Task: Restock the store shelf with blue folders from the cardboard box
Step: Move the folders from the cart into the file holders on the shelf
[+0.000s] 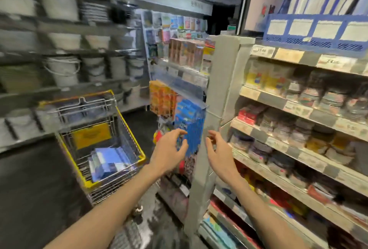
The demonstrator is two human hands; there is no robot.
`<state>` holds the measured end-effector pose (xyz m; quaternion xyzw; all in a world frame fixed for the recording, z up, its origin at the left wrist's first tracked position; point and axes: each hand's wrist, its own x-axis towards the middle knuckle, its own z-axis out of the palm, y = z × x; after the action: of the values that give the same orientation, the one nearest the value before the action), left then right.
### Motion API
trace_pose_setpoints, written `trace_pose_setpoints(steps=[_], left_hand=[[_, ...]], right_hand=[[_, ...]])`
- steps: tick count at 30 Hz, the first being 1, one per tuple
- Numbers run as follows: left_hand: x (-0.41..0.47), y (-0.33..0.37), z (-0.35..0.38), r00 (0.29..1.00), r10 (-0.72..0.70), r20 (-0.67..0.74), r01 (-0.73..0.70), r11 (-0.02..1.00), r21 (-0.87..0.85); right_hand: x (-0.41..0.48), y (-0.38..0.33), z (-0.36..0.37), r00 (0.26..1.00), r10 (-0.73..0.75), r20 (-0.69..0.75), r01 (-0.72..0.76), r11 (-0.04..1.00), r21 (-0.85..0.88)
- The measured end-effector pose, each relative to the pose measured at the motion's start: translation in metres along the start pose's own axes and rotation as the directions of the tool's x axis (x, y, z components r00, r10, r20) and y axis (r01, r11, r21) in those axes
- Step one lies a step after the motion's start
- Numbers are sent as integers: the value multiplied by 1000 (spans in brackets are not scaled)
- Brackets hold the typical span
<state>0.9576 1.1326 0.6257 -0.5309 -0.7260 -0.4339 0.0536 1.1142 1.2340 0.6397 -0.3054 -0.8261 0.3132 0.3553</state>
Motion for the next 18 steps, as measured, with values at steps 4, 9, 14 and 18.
trace_pose_setpoints(steps=[4, 9, 14, 18], left_hand=[[-38, -78, -37, 990, -140, 2, 140, 988, 60], [-67, -191, -85, 950, -311, 6, 309, 946, 98], [-82, -289, -123, 892, -450, 47, 446, 891, 79], [-92, -355, -148, 850, -514, 118, 505, 857, 101]], right_hand=[[0, -16, 100, 992, -7, 129, 1, 999, 46], [9, -38, 229, 949, 28, 315, -53, 996, 70], [31, -56, 330, 905, 74, 420, -85, 996, 7], [41, -72, 405, 862, 107, 496, -96, 994, -47]])
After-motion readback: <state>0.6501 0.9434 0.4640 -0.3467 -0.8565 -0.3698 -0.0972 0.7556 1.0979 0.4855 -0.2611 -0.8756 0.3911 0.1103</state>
